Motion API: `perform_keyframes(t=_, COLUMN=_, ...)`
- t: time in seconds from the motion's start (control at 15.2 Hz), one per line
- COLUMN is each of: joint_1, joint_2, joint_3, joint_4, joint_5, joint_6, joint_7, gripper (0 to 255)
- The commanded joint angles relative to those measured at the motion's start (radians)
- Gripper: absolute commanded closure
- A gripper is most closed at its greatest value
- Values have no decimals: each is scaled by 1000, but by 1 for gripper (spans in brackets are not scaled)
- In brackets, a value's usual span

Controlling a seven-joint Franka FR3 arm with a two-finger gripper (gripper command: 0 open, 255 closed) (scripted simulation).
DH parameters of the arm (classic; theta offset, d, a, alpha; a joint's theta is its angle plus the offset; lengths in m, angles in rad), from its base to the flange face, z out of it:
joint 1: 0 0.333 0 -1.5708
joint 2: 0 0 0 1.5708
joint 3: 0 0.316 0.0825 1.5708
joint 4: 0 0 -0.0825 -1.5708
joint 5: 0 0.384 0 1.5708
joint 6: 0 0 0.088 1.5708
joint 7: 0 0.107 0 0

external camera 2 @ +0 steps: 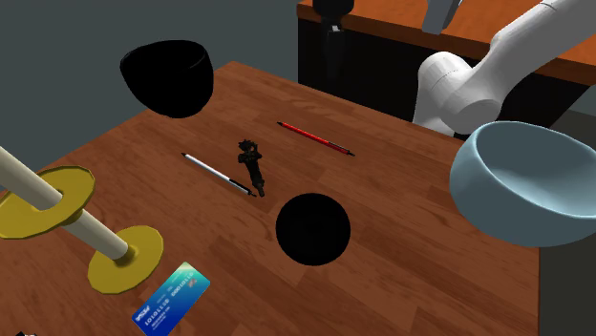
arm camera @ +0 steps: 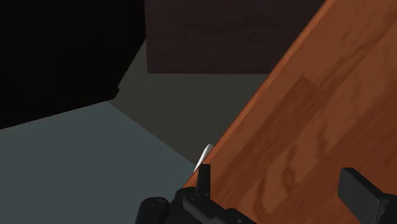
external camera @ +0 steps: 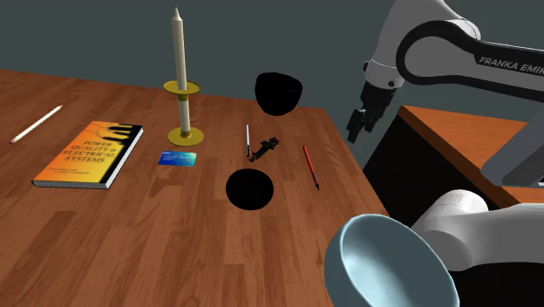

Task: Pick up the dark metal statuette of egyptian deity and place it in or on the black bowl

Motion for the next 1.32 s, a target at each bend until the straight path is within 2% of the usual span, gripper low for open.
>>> perform_keyframes(t=0.0, joint_1=0, joint_2=0, joint_3=0, joint_4=0, joint_5=0, joint_6=0, joint_7=0, gripper=0)
perform_keyframes(t=0.33, joint_1=-13, joint_2=69, joint_3=127, joint_4=22, joint_5=109, joint_6=58, joint_7=275, gripper=0)
perform_keyframes(t=0.66, joint_1=-39, joint_2=185, joint_3=247, joint_4=89, joint_5=185, joint_6=130, joint_7=545, gripper=0)
perform_keyframes(t=0.99, joint_1=-80, joint_2=337, joint_3=358, joint_4=199, joint_5=211, joint_6=204, joint_7=815, gripper=0)
perform_keyframes(t=1.25, joint_1=-116, joint_2=480, joint_3=436, joint_4=313, joint_5=187, joint_6=254, joint_7=1035, gripper=0)
